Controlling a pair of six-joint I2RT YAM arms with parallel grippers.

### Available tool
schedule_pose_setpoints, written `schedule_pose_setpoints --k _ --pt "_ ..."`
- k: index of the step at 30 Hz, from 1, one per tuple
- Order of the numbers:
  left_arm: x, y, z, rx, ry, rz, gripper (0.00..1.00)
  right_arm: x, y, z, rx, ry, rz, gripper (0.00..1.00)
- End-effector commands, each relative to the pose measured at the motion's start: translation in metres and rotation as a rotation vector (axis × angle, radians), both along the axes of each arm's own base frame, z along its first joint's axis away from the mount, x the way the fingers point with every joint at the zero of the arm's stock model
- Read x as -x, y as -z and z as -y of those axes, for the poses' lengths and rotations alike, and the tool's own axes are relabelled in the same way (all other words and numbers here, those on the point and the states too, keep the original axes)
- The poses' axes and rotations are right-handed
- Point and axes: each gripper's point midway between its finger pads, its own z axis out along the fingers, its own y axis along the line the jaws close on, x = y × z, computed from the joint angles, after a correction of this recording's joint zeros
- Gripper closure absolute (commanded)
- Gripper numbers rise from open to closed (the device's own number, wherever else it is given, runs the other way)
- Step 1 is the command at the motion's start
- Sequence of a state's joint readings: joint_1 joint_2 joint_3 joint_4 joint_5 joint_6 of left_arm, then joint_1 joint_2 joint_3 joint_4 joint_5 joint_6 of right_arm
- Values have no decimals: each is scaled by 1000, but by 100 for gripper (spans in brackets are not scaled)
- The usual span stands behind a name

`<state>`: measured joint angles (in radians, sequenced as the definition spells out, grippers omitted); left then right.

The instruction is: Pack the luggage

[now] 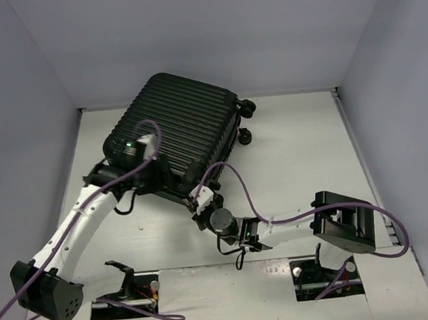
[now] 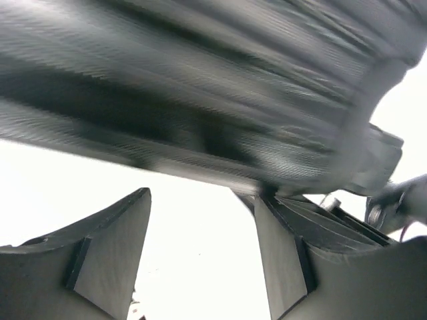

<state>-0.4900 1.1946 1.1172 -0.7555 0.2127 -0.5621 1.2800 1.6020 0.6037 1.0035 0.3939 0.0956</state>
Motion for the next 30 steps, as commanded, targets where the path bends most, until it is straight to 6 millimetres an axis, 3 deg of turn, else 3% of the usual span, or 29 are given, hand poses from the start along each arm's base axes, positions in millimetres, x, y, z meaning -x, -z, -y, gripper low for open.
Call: schedule_pose_setpoints --k 1,3,4,7,8,10,11,13,14,16,17,19,22,23,27,30 --pt "-68 -67 -68 38 -309 256 42 18 -48 -36 -140 -92 24 100" --pt "-80 -82 -98 65 -394 290 42 18 -46 -37 -127 -89 19 100" --pt "-85 -86 -125 30 -484 300 42 18 -46 -38 -124 -90 16 100" --pt "-110 -102 -150 -2 -565 368 42 16 -40 -41 -110 -91 -2 100" --pt "-121 -100 -171 26 -634 358 42 16 -41 -43 -111 -94 -3 100" --pt "-137 -105 -192 71 -703 388 42 17 -36 -46 -96 -110 -13 100" --pt "-146 -96 -211 82 -759 369 42 18 -37 -47 -96 -114 -13 100" --pt "-159 -95 -230 98 -807 382 42 17 -35 -48 -95 -118 -19 100" --pt "-168 -84 -243 116 -830 357 43 16 -37 -48 -101 -119 -21 100" --pt "-181 -83 -253 130 -837 372 43 17 -39 -49 -107 -131 -24 100" --pt "-189 -71 -258 120 -833 350 46 16 -40 -49 -107 -136 -23 100" --pt "-201 -66 -264 123 -824 357 50 16 -42 -51 -108 -150 -20 100" --pt "-220 -44 -269 118 -798 314 54 14 -43 -53 -110 -158 -19 100" --pt "-228 -28 -271 115 -786 280 54 13 -43 -53 -109 -162 -19 100" --pt "-244 7 -256 157 -711 217 59 12 -43 -54 -98 -164 -16 100" --pt "-242 28 -234 176 -649 183 62 9 -42 -52 -90 -153 -18 100"
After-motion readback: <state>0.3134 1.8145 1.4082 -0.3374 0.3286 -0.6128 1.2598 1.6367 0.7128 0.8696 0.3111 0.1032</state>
